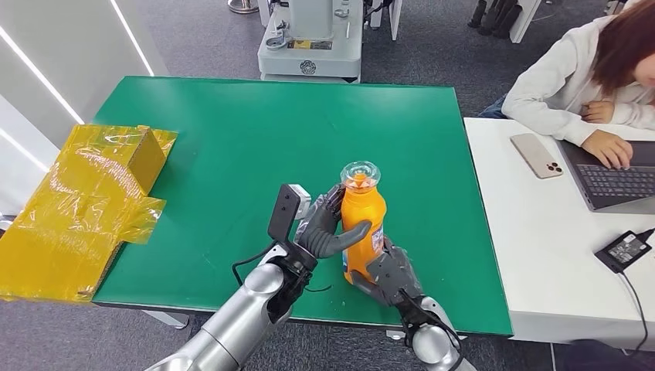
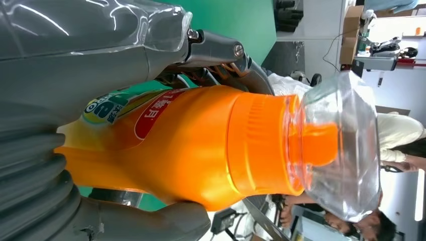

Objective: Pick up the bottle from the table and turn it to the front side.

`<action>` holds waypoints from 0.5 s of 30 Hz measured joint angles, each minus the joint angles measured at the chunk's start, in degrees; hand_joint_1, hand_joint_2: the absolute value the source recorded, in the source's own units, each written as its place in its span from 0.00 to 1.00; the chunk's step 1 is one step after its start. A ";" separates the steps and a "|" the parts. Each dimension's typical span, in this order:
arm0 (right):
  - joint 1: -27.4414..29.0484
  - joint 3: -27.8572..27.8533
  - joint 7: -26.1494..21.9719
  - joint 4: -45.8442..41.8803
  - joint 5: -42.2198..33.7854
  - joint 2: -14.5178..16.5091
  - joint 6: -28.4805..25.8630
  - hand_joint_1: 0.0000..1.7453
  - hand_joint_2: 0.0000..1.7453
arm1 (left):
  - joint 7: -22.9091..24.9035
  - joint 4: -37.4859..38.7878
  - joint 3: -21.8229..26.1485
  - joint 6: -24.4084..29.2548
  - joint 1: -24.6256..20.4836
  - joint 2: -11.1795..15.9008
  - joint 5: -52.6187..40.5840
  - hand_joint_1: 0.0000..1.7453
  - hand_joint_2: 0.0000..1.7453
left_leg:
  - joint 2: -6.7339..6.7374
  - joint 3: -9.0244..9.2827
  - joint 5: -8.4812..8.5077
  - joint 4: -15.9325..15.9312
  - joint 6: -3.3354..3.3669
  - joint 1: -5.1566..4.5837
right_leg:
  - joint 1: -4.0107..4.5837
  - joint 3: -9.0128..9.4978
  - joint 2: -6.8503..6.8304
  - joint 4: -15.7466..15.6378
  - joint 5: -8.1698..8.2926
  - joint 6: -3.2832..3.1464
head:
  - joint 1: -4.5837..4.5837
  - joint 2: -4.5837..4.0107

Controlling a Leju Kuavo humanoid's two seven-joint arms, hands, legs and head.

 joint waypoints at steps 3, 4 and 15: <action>-0.06 -0.01 -0.05 0.39 0.17 0.03 -0.03 0.58 1.00 | 0.31 0.00 0.23 -0.69 0.12 0.01 0.48 1.00 1.00 | 0.00 0.00 0.00 0.00 0.00 0.00 | 0.00 0.00 0.00 0.00 0.00 0.00 | -0.01 0.00; -0.07 -0.02 -0.04 0.46 0.26 0.03 -0.06 0.33 1.00 | 0.26 -0.01 0.29 -0.84 0.17 0.01 0.43 1.00 1.00 | 0.00 0.00 0.00 0.00 0.00 0.00 | 0.00 -0.01 0.00 0.00 0.00 0.00 | -0.01 0.00; 3.39 -2.18 1.37 -4.75 3.71 0.34 0.22 0.00 1.00 | -3.98 -11.22 3.66 11.21 -0.53 4.77 -17.52 1.00 1.00 | 0.06 0.02 0.01 -0.01 -0.01 0.02 | 0.02 -0.04 0.07 0.04 0.00 -0.01 | -0.02 0.00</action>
